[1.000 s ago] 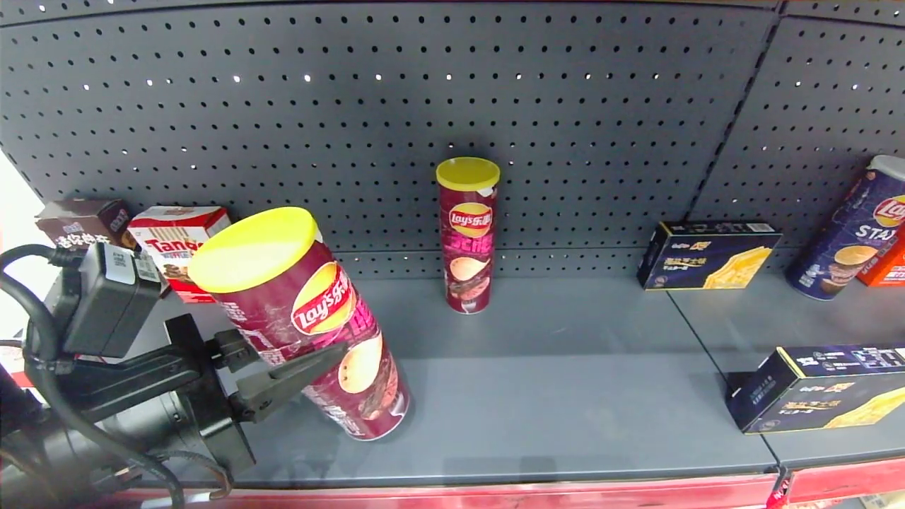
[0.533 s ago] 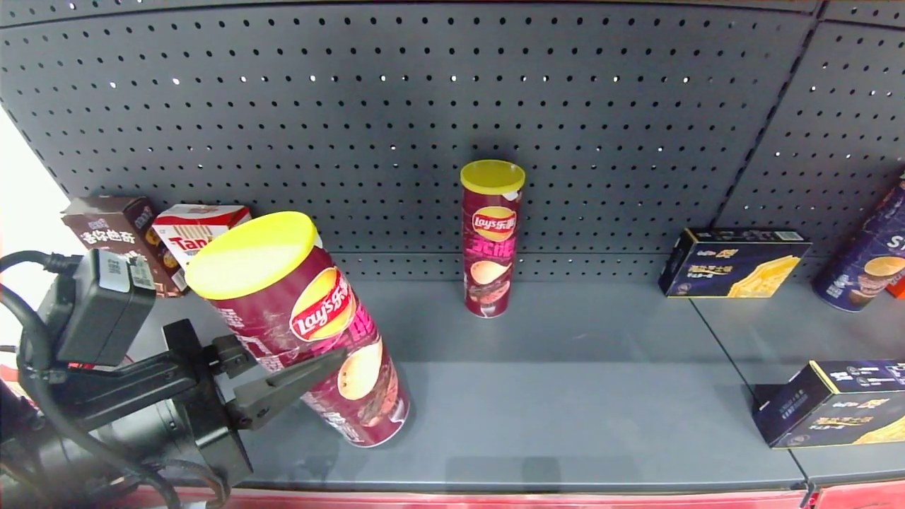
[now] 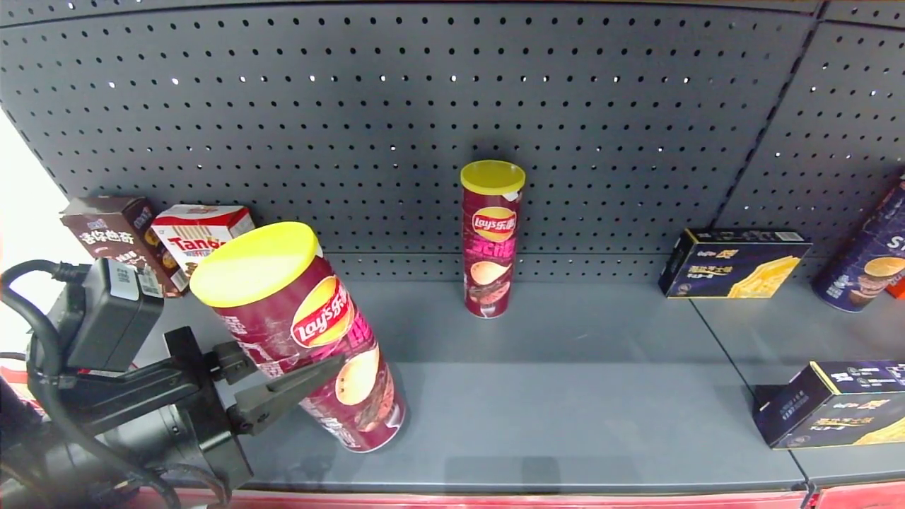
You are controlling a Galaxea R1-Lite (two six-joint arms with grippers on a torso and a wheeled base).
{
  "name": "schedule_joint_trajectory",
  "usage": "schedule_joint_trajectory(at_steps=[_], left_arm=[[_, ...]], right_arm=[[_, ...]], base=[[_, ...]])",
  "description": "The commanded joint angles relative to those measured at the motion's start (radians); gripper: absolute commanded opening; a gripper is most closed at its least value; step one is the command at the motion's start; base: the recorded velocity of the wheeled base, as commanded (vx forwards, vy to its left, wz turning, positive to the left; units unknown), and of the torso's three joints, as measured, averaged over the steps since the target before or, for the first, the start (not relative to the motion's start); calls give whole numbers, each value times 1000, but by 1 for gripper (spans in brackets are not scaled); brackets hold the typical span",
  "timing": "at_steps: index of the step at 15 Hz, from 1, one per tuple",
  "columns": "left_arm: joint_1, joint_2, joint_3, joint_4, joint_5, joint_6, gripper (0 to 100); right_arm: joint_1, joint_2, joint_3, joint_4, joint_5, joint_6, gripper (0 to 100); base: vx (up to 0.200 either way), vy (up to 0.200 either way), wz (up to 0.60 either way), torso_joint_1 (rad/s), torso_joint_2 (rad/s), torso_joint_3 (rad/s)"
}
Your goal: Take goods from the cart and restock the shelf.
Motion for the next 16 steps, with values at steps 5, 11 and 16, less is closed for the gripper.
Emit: schedule_joint_trajectory(at_steps=[5,11,16], left_arm=[[0,7,-5,-3,-2,2,0],[-1,24,-3,-3,-2,2,0],[0,23,9,-4,0,2,0]], right_arm=[[155,409,-307,-33,214,-107,100],[299,761,-459,-137,249,-111,100],[358,1098,-473,-476,278,-133,100]], base=[[0,0,0,0,0,0],[0,0,0,0,0,0],[0,0,0,0,0,0]])
